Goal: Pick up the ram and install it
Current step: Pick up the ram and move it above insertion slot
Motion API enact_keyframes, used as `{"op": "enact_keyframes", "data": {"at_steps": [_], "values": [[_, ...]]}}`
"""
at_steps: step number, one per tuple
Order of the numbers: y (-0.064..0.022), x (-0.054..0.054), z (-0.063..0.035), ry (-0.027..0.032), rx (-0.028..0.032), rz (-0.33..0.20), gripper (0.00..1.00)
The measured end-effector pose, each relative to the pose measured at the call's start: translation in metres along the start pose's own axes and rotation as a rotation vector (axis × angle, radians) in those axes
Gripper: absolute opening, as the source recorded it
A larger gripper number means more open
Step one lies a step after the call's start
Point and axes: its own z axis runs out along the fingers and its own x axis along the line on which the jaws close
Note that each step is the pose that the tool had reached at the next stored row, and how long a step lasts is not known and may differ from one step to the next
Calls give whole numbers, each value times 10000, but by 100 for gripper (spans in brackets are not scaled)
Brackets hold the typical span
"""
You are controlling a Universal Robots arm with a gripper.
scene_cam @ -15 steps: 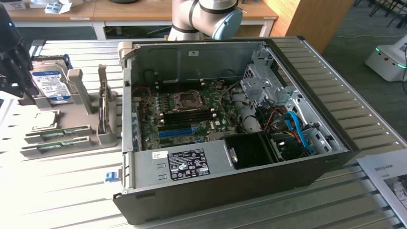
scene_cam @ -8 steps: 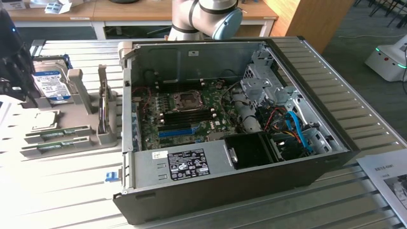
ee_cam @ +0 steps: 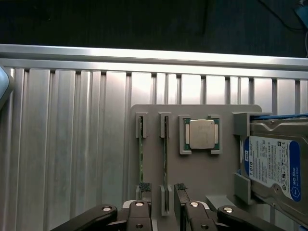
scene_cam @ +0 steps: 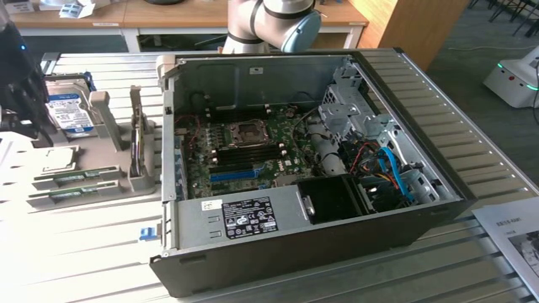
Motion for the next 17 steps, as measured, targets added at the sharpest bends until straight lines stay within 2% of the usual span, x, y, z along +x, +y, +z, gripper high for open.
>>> {"op": "enact_keyframes", "data": {"at_steps": [17], "values": [[-8, 8, 191, 1, 1, 0, 32]]}}
